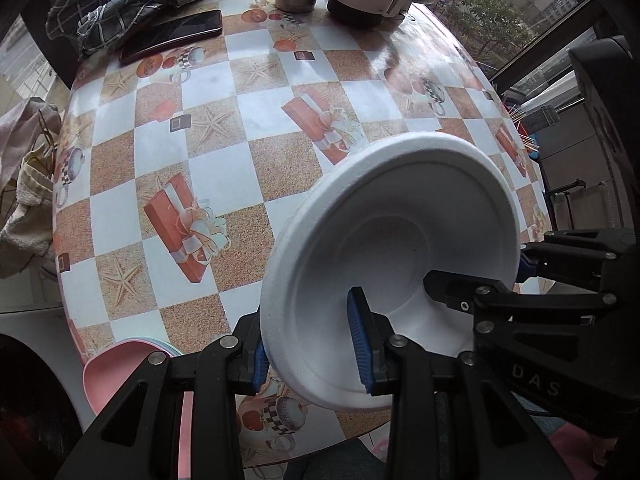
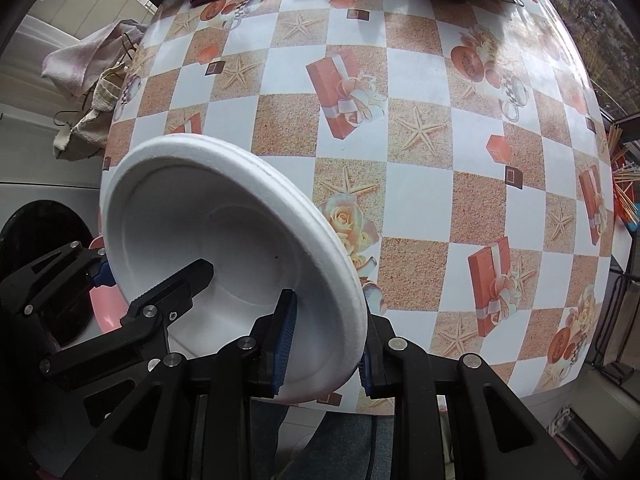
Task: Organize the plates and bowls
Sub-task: 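Lift the nested bowls with both grippers and carry them toward the plate stack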
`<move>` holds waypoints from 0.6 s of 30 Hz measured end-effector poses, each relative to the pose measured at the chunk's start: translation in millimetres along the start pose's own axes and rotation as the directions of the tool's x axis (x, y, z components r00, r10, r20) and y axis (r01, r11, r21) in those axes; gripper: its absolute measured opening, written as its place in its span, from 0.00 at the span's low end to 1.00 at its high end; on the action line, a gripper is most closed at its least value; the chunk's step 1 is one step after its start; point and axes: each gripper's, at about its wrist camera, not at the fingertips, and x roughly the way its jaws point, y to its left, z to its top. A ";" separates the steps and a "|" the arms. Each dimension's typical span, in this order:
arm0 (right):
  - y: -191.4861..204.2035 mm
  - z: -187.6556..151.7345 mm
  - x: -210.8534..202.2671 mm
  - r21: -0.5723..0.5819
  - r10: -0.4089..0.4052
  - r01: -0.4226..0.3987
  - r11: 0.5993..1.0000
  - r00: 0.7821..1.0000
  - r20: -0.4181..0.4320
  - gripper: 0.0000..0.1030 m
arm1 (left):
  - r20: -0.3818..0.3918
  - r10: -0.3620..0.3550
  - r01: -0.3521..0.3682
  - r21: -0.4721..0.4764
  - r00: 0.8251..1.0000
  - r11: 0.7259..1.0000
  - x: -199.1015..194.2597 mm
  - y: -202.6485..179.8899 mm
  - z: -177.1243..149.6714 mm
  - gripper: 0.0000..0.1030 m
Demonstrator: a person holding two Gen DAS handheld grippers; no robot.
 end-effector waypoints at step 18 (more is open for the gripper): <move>5.0 -12.3 -3.1 0.016 0.005 -0.005 1.000 1.000 0.015 0.29 | 0.022 0.000 -0.001 0.037 1.000 0.999 -9.1 -6.3 -10.6 0.36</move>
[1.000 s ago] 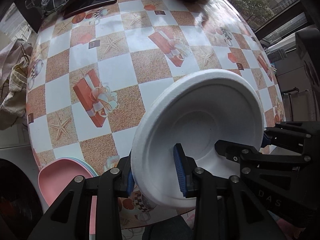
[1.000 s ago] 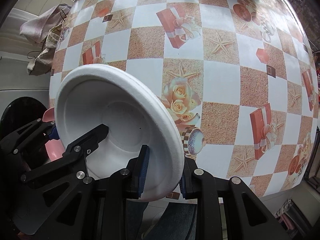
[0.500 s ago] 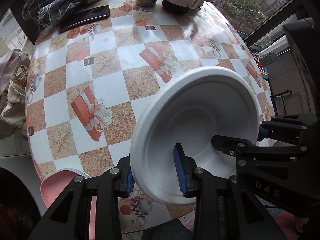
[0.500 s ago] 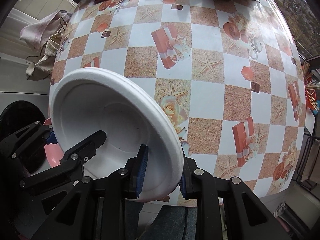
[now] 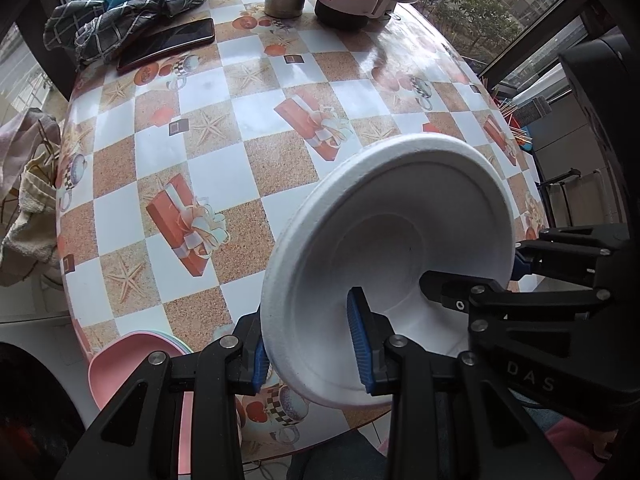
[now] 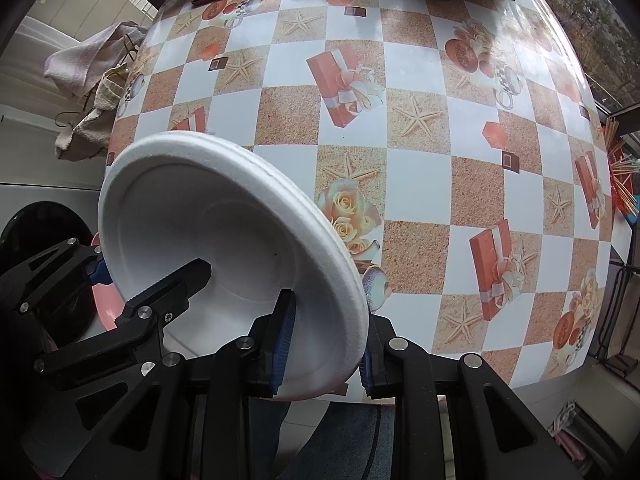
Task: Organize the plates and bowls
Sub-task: 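Lift the nested bowls with both grippers and carry them toward the plate stack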
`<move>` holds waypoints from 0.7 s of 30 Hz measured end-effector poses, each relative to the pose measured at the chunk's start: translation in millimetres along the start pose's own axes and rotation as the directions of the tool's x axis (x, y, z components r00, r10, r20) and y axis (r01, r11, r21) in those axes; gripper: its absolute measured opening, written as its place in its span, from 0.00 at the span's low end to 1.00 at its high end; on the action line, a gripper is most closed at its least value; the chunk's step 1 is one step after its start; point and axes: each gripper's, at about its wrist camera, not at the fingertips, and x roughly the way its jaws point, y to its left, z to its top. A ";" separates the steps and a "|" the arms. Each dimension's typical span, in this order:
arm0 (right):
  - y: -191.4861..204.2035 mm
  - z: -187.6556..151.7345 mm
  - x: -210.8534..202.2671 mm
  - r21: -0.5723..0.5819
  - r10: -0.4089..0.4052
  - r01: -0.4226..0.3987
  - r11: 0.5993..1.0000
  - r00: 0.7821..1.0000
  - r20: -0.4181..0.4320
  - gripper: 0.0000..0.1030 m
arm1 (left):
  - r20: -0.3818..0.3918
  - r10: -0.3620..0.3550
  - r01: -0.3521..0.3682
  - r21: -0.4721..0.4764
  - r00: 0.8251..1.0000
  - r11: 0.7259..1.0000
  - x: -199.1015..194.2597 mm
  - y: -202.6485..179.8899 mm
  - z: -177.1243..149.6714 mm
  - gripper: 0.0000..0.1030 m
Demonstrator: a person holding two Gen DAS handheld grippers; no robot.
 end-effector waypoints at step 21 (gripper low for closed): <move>37.7 10.9 -22.2 -0.124 -0.026 0.032 0.992 0.998 0.051 0.29 | 0.104 0.053 -0.043 -0.095 0.993 0.995 -29.8 28.8 -9.4 0.36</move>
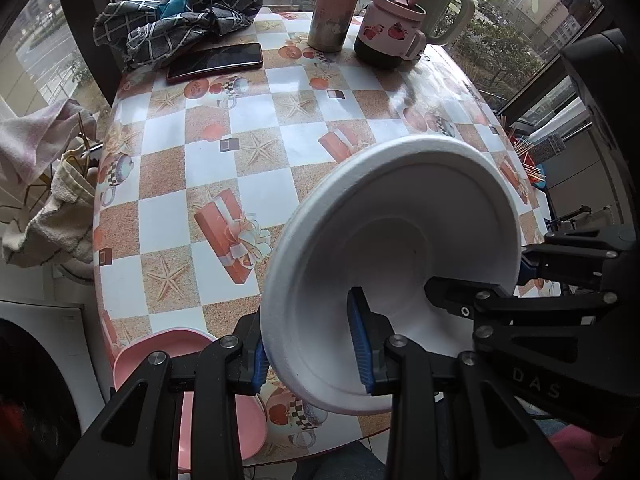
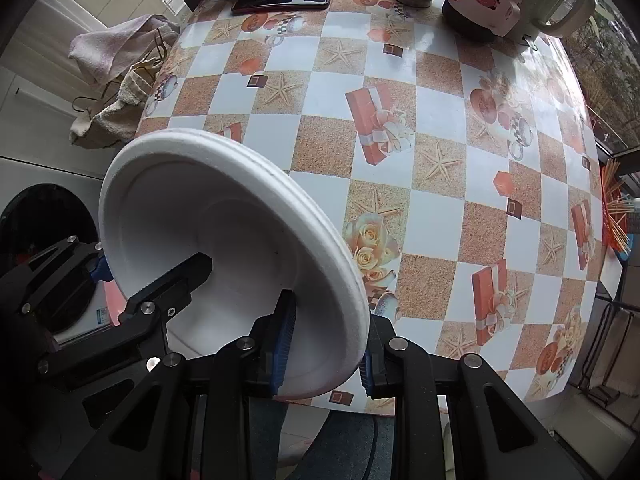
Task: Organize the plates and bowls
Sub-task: 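Lift the nested bowls with both grippers and carry them toward the plate stack, then lower the nested bowls onto the pink plate and open both grippers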
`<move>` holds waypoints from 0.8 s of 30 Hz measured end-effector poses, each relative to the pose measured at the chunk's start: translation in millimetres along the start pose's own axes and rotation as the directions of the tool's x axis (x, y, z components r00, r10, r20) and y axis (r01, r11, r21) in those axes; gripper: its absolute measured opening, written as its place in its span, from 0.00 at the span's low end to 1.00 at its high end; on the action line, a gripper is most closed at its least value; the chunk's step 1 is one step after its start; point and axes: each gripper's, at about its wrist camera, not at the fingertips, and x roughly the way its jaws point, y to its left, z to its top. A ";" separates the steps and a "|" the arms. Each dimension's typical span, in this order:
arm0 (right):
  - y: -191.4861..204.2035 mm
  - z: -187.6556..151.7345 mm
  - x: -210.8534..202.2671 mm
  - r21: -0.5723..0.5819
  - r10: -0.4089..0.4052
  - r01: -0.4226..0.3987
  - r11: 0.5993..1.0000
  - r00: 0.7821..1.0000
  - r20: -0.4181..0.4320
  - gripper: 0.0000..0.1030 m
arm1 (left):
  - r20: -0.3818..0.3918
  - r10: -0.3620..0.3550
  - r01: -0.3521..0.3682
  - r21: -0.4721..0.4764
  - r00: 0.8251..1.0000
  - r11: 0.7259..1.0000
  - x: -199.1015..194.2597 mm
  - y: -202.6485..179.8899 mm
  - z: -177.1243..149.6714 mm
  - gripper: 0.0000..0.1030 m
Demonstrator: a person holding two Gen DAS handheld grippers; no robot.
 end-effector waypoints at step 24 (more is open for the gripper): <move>115.3 10.2 39.0 -0.316 0.064 -0.101 0.943 0.990 -0.125 0.29 | -0.065 0.126 -0.140 -0.294 0.990 0.945 -14.6 97.6 -67.7 0.36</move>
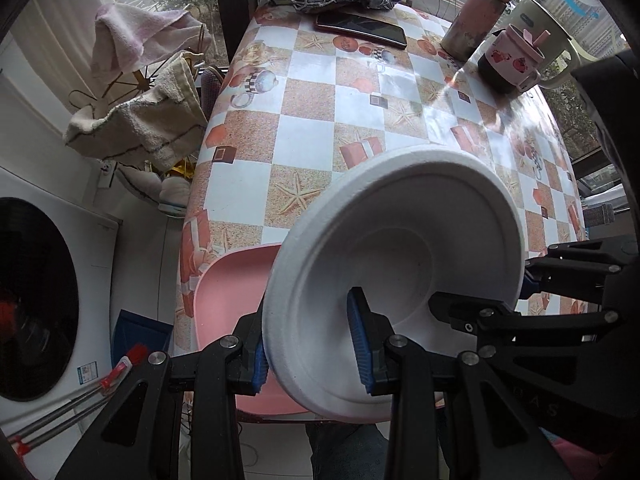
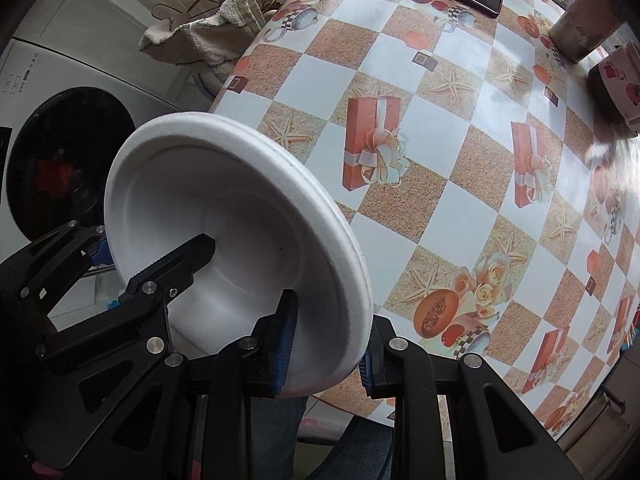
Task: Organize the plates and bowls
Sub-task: 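Lower the nested bowls onto the pink plate and open both grippers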
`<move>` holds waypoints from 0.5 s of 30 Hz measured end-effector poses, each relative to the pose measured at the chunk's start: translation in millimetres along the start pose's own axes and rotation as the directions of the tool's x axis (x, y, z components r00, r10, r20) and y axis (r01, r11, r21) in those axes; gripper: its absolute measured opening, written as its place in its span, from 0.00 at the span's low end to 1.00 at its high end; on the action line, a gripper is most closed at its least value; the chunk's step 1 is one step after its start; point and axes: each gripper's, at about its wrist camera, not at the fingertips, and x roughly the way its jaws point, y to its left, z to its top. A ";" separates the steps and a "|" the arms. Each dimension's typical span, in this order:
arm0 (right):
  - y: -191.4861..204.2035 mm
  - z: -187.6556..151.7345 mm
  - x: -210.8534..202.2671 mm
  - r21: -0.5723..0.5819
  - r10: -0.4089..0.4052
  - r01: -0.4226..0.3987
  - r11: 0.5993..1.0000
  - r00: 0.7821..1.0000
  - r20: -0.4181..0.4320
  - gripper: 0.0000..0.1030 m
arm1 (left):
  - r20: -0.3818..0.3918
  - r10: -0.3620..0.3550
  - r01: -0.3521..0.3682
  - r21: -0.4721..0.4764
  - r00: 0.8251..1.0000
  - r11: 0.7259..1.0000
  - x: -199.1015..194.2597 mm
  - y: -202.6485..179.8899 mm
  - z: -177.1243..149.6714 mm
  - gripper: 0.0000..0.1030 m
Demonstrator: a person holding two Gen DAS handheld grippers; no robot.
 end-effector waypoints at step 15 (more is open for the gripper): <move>56.6 17.2 42.9 -0.156 0.012 -0.030 0.987 0.993 -0.114 0.29 | -0.100 0.032 -0.047 -0.144 0.995 0.989 16.8 54.4 -28.4 0.35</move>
